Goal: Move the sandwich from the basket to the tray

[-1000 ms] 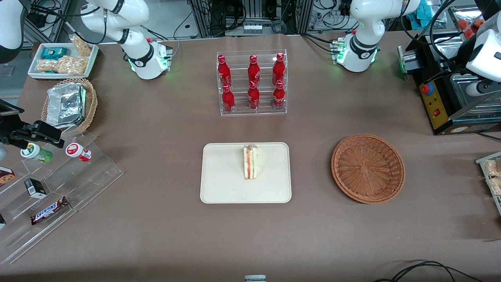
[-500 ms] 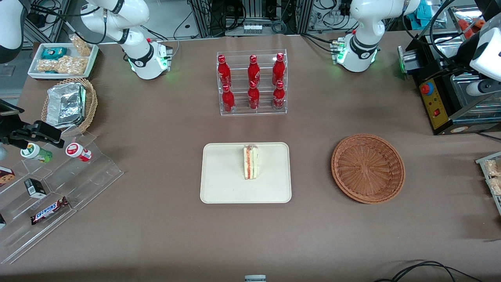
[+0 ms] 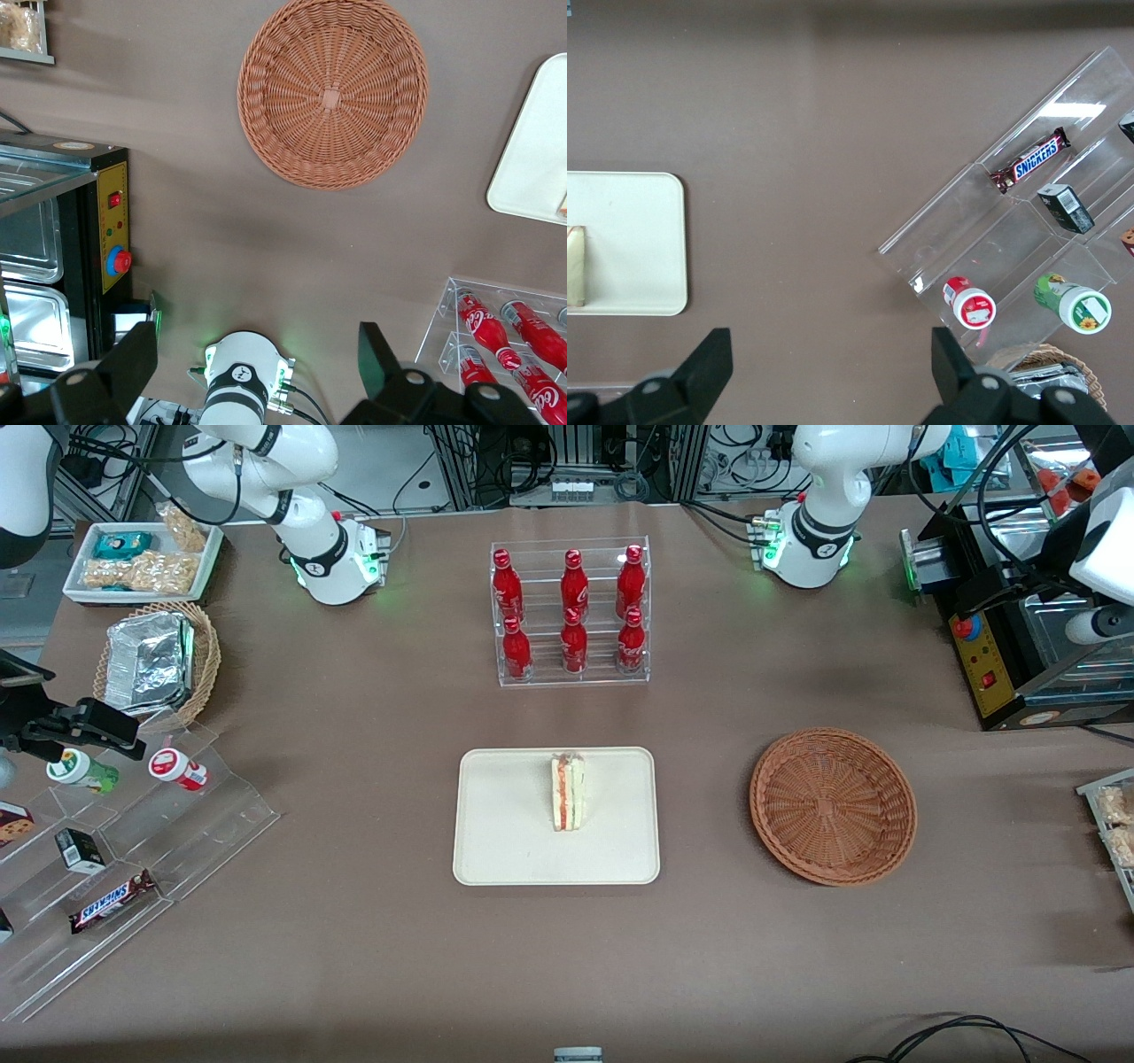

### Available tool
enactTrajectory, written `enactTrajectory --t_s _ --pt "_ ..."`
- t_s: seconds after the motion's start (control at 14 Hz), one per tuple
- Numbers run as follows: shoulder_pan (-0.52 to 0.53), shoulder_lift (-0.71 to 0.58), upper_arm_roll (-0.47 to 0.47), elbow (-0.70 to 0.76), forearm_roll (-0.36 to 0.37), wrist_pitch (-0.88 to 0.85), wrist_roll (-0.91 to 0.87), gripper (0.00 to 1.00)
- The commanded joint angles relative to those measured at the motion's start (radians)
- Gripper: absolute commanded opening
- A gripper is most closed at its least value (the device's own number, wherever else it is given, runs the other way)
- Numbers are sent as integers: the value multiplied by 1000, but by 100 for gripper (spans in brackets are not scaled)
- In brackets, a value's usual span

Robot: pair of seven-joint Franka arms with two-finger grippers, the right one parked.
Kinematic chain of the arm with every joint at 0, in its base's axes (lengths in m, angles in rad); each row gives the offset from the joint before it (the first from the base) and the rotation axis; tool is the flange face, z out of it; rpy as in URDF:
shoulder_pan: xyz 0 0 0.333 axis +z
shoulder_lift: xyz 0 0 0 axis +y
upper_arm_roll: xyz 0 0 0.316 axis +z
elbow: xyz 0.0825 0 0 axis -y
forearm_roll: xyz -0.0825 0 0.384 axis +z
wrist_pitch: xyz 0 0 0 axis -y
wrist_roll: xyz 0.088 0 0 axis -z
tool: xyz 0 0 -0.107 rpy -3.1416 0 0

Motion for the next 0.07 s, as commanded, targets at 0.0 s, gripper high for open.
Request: enactTrajectory --t_s 0.0 --pt "4 6 1 23 -6 0 17 100"
